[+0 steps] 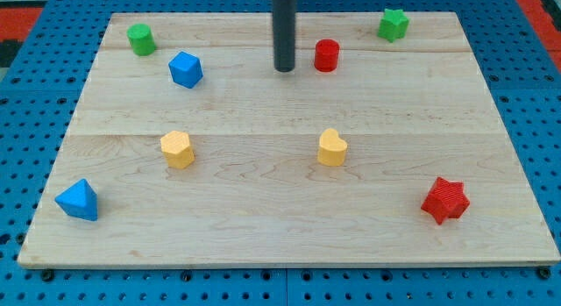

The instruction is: Move your arm close to the red circle

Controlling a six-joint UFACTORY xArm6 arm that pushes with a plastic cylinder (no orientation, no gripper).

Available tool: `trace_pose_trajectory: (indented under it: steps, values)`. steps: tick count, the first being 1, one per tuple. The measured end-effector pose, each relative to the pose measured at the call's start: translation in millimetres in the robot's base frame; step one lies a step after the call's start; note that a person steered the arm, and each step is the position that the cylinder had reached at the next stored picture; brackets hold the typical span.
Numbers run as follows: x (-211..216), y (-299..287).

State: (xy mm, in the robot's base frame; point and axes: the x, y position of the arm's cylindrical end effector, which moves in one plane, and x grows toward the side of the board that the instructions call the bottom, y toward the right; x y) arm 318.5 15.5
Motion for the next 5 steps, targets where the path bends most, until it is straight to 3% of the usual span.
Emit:
trace_pose_trajectory:
  steps: [1, 5]
  values:
    - [22, -10]
    - [6, 18]
